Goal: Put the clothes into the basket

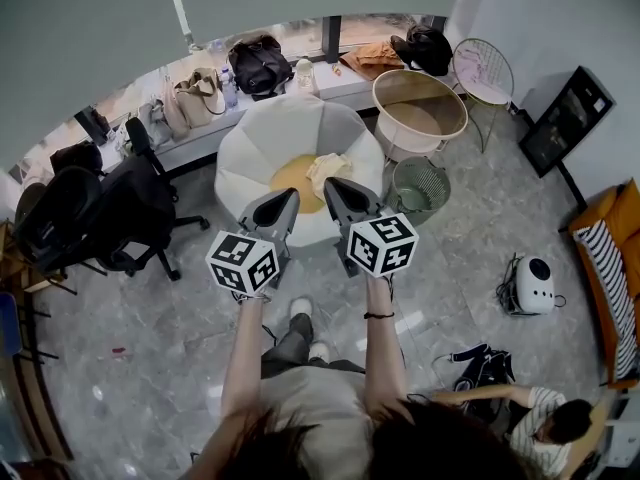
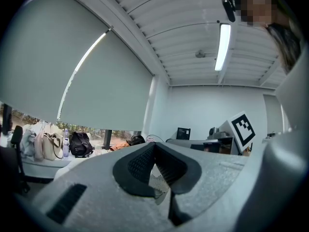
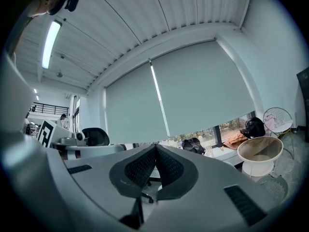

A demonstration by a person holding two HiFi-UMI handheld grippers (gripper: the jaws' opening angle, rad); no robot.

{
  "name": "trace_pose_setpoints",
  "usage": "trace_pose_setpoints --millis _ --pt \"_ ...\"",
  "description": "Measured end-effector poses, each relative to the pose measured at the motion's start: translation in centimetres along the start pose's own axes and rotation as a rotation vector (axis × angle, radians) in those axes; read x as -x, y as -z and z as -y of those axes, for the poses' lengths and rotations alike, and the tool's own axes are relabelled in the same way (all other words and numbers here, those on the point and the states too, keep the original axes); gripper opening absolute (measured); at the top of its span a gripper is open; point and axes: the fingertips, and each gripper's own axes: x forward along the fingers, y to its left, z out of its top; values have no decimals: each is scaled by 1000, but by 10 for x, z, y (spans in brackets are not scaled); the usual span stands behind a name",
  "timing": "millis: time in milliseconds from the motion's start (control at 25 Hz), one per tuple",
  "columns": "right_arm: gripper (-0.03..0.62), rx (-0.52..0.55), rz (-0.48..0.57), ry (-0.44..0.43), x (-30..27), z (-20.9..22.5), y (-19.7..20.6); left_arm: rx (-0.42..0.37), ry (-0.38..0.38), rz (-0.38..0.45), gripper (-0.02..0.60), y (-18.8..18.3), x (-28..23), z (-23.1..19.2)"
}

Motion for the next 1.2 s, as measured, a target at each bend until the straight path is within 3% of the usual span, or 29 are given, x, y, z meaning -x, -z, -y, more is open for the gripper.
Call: trace_pose_setpoints --millis 320,800,1200 --pt "8 -23 -3 31 -39 40 -2 2 64 -11 11 -1 -50 -28" --pt "8 -32 -40 74 -94 78 2 50 100 -2 11 -8 -105 -82" --pt "8 -27 -64 107 -117 103 8 38 126 1 11 -12 -137 -105"
